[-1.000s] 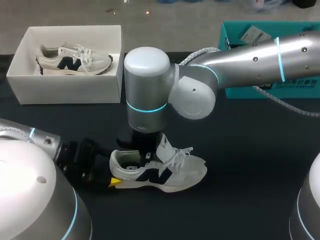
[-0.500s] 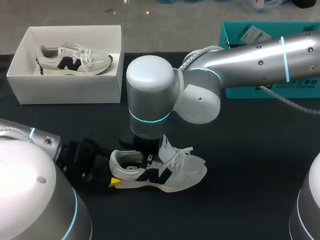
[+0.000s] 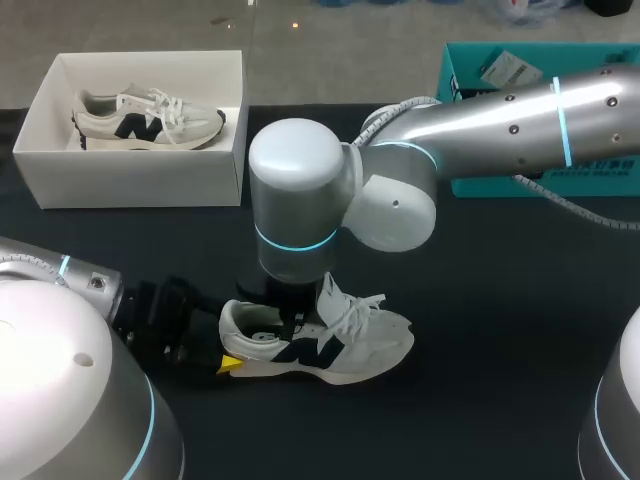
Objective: Take the shoe out of the shoebox, open the shoe tongue, remove and reinsert the insole, then place the shoe into the shoebox
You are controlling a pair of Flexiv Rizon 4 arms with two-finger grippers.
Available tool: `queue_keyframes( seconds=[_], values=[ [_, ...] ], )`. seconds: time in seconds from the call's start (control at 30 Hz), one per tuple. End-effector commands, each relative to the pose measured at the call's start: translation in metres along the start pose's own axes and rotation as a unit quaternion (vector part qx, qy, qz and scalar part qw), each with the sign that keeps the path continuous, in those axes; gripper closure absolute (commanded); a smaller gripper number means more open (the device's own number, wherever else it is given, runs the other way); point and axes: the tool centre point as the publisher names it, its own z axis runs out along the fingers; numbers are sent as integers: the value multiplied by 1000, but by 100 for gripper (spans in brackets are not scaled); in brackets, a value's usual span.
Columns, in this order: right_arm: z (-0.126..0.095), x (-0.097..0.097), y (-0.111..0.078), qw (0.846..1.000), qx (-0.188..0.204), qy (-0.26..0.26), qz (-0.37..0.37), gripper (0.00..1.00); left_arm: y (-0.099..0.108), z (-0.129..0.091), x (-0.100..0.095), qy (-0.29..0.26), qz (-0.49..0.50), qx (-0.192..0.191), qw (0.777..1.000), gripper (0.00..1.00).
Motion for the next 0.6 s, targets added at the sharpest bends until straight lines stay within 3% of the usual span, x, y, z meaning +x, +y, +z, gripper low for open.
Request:
queue_keyframes(
  seconds=[0.03, 0.4, 0.6],
  values=[
    [5, -3, 1, 1000, -1, 2, 3, 72, 1, -1, 1, 0, 0, -1, 1000, 100],
    [36, 11, 5, 998, 21, 61, -13, 65, 1, -1, 1, 0, 0, -1, 1000, 100],
    [51, 25, -1, 996, 28, 89, -5, 71, 1, -1, 1, 0, 0, -1, 1000, 100]
  ],
)
